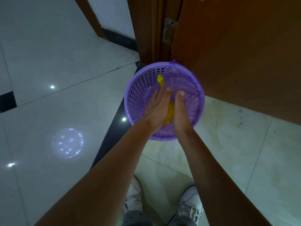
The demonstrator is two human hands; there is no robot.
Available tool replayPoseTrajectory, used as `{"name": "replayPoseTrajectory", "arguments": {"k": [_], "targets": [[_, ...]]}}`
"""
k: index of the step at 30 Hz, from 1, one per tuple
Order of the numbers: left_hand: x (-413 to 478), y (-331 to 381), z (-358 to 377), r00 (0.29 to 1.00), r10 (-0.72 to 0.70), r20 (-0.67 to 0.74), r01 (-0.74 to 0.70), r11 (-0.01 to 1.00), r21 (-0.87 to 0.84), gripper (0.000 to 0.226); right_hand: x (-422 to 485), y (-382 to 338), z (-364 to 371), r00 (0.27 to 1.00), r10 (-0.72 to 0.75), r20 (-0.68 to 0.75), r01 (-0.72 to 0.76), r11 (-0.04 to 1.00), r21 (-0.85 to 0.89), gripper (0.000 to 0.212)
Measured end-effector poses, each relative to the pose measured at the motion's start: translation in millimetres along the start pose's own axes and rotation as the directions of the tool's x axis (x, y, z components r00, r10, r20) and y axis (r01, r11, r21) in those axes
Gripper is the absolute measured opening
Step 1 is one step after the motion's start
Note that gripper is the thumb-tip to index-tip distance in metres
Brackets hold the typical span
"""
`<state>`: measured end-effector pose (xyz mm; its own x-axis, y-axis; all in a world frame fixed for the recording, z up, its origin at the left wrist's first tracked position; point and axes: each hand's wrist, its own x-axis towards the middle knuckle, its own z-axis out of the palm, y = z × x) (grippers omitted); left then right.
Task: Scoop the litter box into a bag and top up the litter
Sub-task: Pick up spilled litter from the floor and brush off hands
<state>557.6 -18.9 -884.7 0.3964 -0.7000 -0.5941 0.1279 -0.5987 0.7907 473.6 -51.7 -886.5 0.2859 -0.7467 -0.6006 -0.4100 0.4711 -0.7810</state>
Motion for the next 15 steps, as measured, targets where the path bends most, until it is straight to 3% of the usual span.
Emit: {"name": "replayPoseTrajectory", "arguments": {"k": [3, 5, 9, 12, 15], "targets": [[-8.5, 5.7, -10.6, 0.995, 0.036, -0.096, -0.034, 0.999, 0.025, 0.036, -4.2, -0.8, -3.4, 1.0, -0.009, 0.011, 0.009, 0.999, 0.035, 0.044], [-18.2, 7.9, -18.5, 0.981, 0.073, -0.18, -0.061, 0.996, 0.072, 0.032, -6.2, -3.9, -6.6, 1.0, -0.022, -0.015, 0.023, 0.998, 0.057, 0.026], [-24.9, 7.5, -31.8, 0.967, 0.179, -0.182, -0.11, 0.935, 0.338, 0.034, -6.0, -11.6, -11.0, 0.996, -0.061, -0.067, 0.056, 0.996, -0.062, 0.025], [-27.5, 9.1, -38.9, 0.962, 0.251, -0.11, -0.118, 0.741, 0.661, 0.033, -3.5, -9.9, -19.6, 0.993, -0.119, -0.022, 0.108, 0.951, -0.289, 0.02], [-32.4, 15.6, -39.7, 0.93, 0.363, -0.062, -0.148, 0.523, 0.839, 0.036, -10.2, -19.5, -31.2, 0.982, -0.177, 0.062, 0.18, 0.801, -0.571, 0.021]]}}
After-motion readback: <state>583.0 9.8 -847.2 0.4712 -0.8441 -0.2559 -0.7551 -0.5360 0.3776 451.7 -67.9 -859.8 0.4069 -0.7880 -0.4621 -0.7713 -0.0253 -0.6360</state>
